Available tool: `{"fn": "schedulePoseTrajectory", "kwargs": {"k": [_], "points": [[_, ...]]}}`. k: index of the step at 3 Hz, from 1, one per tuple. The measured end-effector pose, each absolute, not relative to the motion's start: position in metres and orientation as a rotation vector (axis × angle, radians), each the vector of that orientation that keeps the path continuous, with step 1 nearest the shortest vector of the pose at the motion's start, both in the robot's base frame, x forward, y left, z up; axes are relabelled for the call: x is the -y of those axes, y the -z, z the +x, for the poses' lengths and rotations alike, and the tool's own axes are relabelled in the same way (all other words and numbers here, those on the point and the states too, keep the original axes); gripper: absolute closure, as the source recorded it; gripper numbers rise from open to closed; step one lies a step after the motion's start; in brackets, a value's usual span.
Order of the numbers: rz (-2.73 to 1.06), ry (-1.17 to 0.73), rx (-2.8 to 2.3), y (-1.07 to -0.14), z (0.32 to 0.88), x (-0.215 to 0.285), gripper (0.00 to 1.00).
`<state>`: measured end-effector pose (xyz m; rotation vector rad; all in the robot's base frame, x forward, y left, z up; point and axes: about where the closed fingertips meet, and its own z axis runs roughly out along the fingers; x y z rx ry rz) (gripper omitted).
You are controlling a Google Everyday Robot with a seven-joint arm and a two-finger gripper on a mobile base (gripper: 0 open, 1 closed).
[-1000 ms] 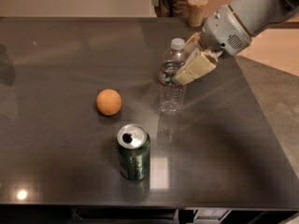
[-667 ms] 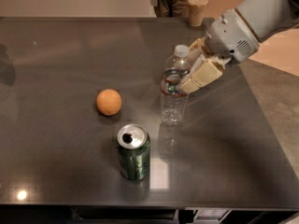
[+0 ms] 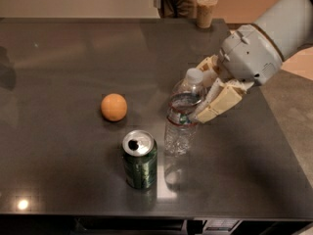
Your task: Move water bottle near green can
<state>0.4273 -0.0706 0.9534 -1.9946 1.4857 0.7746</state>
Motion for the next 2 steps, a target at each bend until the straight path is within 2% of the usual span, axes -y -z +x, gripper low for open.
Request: {"fn": "schedulePoseTrajectory", "kwargs": {"k": [1, 2], "points": [[-2.089, -0.742, -1.425, -0.944, 0.407, 0.065, 0.81], [-2.144, -0.718, -1.411, -0.934, 0.402, 0.064, 0.57]]}}
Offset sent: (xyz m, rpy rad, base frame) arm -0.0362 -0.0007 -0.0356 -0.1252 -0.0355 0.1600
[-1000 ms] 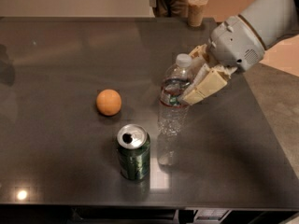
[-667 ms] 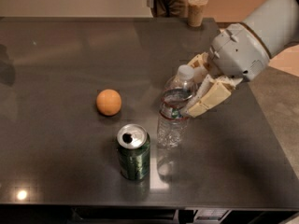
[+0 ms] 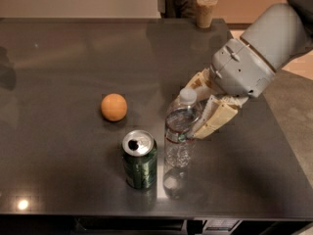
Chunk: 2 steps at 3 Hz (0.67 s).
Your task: Move water bottle near green can
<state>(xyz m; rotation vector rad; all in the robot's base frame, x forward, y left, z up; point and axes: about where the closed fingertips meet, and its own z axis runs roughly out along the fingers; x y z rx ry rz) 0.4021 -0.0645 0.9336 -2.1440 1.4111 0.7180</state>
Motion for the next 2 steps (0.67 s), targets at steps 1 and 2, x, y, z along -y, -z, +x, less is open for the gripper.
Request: {"fn": "schedulePoseTrajectory", "kwargs": {"k": [1, 2], "points": [[-2.147, -0.723, -1.412, -0.9273, 0.4019, 0.0659, 0.36], [-2.141, -0.710, -1.410, -0.9286, 0.4042, 0.0630, 0.12]]}}
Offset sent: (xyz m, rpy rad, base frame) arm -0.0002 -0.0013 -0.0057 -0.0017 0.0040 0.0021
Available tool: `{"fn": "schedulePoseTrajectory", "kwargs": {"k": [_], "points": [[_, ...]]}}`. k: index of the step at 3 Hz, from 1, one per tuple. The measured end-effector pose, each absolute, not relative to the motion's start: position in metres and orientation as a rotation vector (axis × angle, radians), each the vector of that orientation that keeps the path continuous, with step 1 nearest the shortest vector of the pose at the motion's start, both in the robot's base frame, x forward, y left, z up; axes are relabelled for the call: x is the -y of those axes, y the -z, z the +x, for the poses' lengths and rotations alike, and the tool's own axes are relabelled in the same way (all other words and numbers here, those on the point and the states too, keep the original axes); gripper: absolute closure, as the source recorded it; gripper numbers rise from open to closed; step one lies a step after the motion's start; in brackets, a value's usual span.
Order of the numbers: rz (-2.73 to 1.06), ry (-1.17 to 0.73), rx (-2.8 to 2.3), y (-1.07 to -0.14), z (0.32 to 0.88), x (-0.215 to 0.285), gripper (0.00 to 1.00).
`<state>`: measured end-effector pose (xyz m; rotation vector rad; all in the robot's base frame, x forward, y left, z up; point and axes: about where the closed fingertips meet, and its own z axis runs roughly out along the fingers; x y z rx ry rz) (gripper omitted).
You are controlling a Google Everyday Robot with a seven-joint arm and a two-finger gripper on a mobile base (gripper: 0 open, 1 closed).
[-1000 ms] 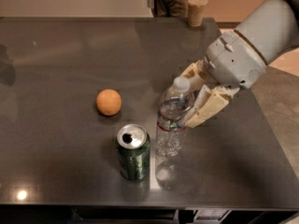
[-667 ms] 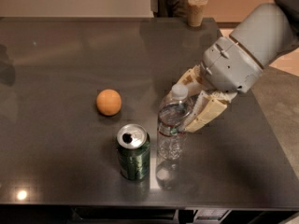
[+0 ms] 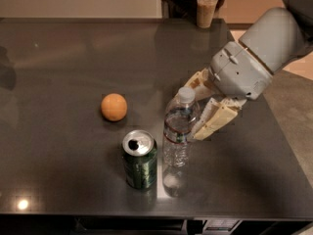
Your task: Move water bottle near green can
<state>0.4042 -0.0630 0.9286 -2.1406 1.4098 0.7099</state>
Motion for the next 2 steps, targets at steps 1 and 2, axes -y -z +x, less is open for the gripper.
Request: {"fn": "schedulePoseTrajectory", "kwargs": {"k": [1, 2], "points": [[-2.136, -0.700, -1.408, -0.9296, 0.4057, 0.0607, 0.00], [-2.136, -0.699, -1.408, -0.9296, 0.4058, 0.0607, 0.00]]}}
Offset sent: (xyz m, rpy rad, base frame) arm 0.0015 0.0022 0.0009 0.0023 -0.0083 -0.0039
